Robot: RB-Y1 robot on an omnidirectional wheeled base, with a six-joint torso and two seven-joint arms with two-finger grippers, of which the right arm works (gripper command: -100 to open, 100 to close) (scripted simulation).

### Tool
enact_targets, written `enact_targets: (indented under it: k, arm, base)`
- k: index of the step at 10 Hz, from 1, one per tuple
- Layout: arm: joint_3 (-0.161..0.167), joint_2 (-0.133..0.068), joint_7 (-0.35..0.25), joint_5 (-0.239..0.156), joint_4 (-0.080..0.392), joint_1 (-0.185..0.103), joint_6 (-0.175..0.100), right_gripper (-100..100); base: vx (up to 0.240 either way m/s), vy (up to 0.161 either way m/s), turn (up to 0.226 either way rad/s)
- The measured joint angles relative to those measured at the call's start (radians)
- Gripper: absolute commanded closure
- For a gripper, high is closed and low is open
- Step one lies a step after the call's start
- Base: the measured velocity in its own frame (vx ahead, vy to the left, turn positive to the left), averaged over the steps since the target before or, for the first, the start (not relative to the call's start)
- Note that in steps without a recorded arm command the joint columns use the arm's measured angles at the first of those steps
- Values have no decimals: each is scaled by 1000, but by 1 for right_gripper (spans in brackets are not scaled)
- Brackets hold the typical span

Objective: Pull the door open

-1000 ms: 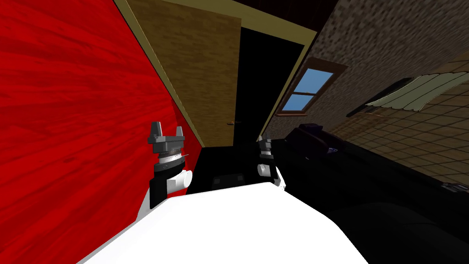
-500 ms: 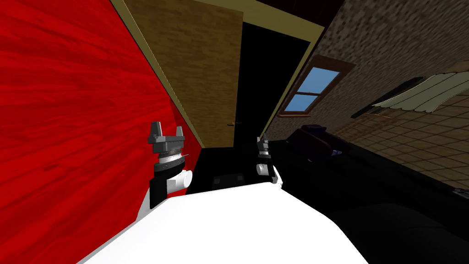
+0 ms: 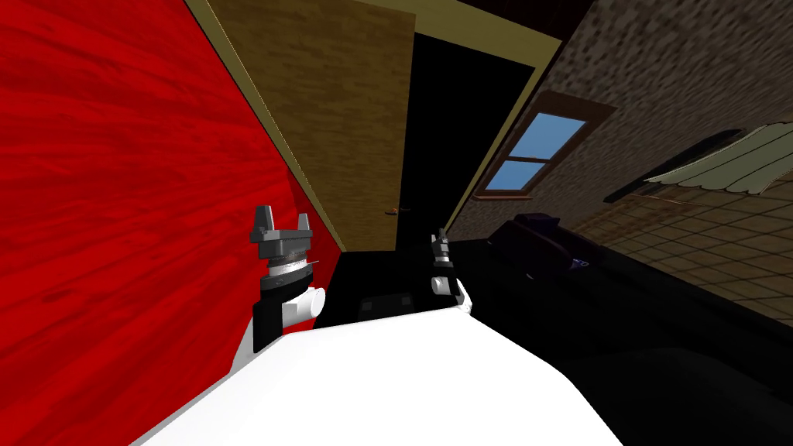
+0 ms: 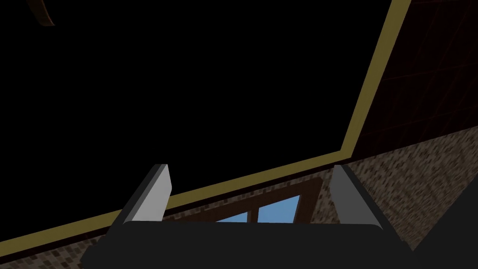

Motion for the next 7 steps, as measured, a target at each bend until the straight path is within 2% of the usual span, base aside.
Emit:
enact_targets:
  k: [1, 7]
  arm:
    - [0, -8, -4, -5, 30, -14, -6, -100]
    - [11, -26, -10, -21, 181, -69, -43, -100]
  base:
    - [94, -14, 31]
    - [69, -11, 22]
